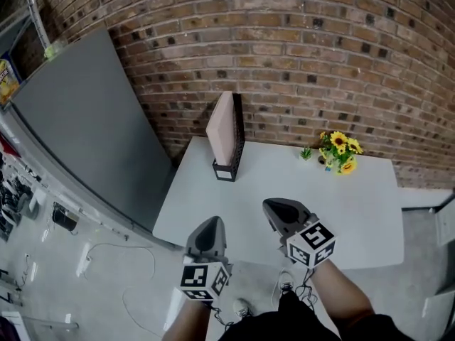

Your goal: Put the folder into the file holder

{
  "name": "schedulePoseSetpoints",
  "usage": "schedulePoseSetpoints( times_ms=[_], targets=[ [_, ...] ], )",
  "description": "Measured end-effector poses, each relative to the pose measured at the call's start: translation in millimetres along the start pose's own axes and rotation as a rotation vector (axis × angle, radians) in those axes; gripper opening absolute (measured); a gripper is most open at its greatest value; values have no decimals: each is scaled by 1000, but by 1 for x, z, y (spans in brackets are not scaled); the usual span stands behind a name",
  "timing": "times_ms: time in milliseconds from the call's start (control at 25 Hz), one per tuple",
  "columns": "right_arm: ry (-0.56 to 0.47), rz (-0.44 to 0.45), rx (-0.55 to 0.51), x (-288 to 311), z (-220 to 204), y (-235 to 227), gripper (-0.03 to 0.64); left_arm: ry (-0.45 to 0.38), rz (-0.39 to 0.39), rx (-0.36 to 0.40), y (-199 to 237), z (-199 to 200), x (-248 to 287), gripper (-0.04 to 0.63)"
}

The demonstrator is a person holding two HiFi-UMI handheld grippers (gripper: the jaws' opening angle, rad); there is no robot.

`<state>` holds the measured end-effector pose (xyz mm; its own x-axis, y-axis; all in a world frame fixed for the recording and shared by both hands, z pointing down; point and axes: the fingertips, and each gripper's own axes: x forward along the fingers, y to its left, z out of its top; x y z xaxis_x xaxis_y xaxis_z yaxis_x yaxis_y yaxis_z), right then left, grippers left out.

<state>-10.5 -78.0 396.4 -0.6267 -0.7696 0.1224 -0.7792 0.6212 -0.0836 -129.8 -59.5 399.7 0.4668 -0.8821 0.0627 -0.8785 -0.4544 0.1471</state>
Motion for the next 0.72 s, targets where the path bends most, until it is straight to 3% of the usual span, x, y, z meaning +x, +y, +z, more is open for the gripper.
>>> schedulePoseSetpoints(
  times_ms=[720],
  targets=[
    [-3, -68, 32, -9, -16, 28, 3, 33, -68, 7, 8, -12, -25, 8]
  ],
)
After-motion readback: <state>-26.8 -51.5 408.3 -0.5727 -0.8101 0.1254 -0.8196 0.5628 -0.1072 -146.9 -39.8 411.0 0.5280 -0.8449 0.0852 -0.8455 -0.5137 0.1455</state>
